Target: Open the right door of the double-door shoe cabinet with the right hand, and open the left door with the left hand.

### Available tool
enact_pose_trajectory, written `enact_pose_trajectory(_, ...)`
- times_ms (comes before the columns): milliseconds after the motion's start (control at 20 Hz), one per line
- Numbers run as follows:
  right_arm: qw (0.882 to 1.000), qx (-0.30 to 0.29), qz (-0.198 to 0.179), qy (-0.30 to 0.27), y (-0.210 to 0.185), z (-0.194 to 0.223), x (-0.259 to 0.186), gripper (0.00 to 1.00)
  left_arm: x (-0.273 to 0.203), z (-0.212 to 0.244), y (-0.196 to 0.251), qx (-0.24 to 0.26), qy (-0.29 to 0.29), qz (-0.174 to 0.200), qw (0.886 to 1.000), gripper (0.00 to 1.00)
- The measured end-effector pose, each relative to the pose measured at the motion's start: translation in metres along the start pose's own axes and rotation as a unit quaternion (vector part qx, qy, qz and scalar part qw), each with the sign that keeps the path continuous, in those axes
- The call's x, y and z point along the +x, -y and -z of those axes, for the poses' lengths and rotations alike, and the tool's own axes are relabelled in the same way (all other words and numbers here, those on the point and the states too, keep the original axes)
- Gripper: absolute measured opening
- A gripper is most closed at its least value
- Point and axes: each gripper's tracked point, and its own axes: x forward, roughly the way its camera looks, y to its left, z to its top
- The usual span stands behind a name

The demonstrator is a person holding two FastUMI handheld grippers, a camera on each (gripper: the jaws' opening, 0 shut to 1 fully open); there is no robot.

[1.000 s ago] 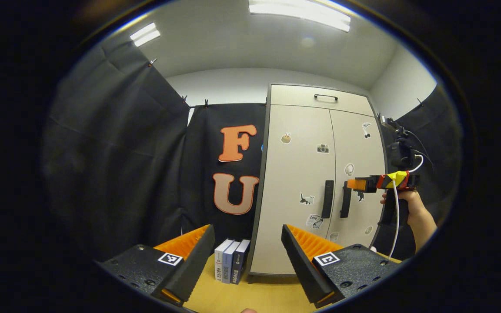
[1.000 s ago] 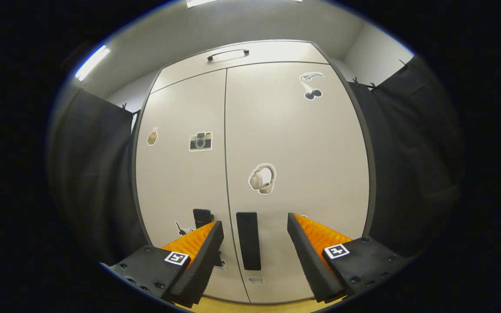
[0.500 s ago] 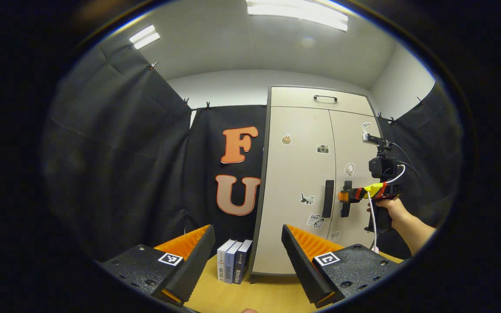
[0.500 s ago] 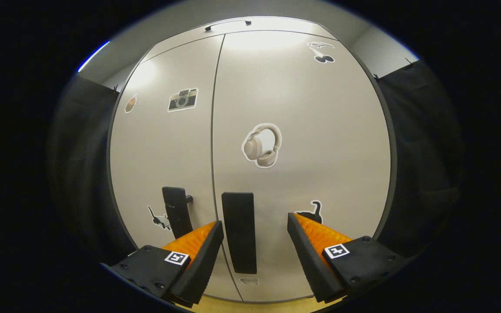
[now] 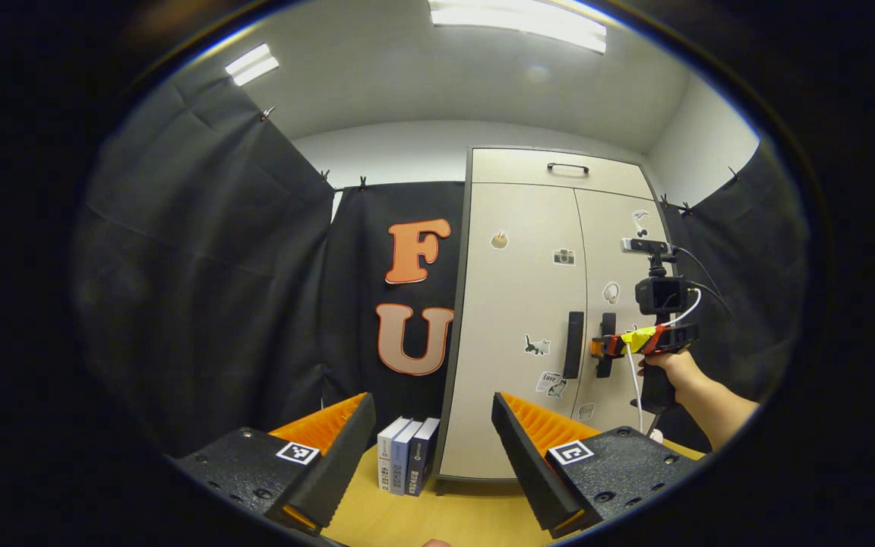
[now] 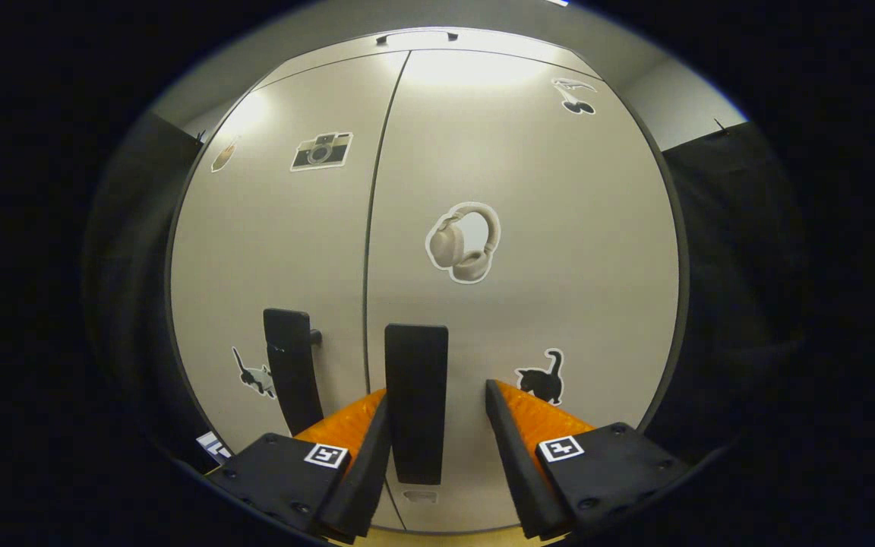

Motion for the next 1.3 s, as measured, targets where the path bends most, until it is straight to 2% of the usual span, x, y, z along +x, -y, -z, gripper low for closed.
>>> enact_pose_trajectory(50, 1.000, -0.004, -0.009, 0.000, -0.006, 0.001, -0.001, 0.60, 0.000, -0.001, 0.001, 0.001, 0.001, 0.001, 1.000, 0.95)
enact_pose_trajectory(100, 1.000, -0.012, -0.009, 0.006, -0.006, 0.002, 0.001, 0.57, -0.003, -0.001, 0.000, 0.003, 0.002, 0.002, 1.000, 0.95)
enact_pose_trajectory(150, 1.000, -0.018, -0.012, 0.005, -0.007, 0.002, 0.003, 0.42, -0.003, -0.002, 0.000, 0.006, 0.004, 0.002, 1.000, 0.95)
enact_pose_trajectory(250, 1.000, -0.007, -0.022, -0.002, -0.007, 0.003, -0.001, 0.33, -0.007, 0.000, -0.001, 0.006, 0.003, 0.003, 1.000, 0.95)
enact_pose_trajectory(600, 0.998, -0.002, -0.057, -0.025, -0.004, 0.006, -0.030, 0.33, -0.013, -0.002, -0.004, 0.007, -0.001, 0.001, 1.000, 0.94)
enact_pose_trajectory(650, 0.998, -0.004, -0.063, -0.026, -0.001, 0.007, -0.038, 0.33, -0.012, -0.001, -0.004, 0.008, -0.002, 0.002, 1.000, 0.92)
enact_pose_trajectory(700, 0.997, -0.006, -0.069, -0.026, 0.000, 0.007, -0.045, 0.33, -0.013, -0.001, -0.002, 0.008, -0.004, 0.003, 1.000, 0.94)
enact_pose_trajectory(1000, 0.993, 0.006, -0.114, -0.040, 0.013, 0.011, -0.083, 0.33, -0.013, 0.000, 0.014, 0.002, -0.013, 0.019, 1.000, 0.94)
enact_pose_trajectory(1300, 0.991, -0.007, -0.129, -0.031, 0.037, 0.014, -0.127, 0.33, -0.010, -0.013, 0.034, 0.007, -0.009, 0.007, 1.000, 0.94)
